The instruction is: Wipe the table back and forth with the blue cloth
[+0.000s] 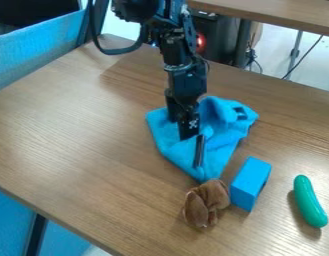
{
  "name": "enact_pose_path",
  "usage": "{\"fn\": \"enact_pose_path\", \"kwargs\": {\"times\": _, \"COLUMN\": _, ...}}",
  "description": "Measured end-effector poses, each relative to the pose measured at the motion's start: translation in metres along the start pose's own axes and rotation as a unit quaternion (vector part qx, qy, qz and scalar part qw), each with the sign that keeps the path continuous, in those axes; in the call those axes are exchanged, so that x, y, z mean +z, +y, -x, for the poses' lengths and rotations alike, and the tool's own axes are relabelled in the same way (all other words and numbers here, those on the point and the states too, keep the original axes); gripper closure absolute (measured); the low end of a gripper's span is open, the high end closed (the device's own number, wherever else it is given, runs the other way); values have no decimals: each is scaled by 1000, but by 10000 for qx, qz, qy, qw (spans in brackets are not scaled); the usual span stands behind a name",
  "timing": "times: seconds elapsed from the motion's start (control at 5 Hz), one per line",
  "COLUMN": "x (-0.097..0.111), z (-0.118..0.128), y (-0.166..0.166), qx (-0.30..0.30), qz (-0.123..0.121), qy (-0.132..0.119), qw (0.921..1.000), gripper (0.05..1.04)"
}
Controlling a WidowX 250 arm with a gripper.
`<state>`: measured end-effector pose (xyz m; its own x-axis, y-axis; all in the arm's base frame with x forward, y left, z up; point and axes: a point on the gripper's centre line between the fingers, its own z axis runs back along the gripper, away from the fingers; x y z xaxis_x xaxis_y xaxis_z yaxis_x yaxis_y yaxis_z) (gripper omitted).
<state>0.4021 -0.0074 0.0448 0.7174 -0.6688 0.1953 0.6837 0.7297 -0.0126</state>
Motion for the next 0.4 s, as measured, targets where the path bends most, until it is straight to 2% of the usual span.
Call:
{"fn": "enact_pose_path", "kwargs": {"times": 0.2, "x": 2, "z": -7, "y": 35, "qx": 351, "qz": -183, "qy": -53, "qw": 9992, "gripper": 83}}
{"fn": "enact_pose_path", "kwargs": {"times": 0.4, "x": 5, "z": -9, "y": 67, "qx": 724, "qz": -262, "qy": -116, "qw": 9970, "gripper": 83}}
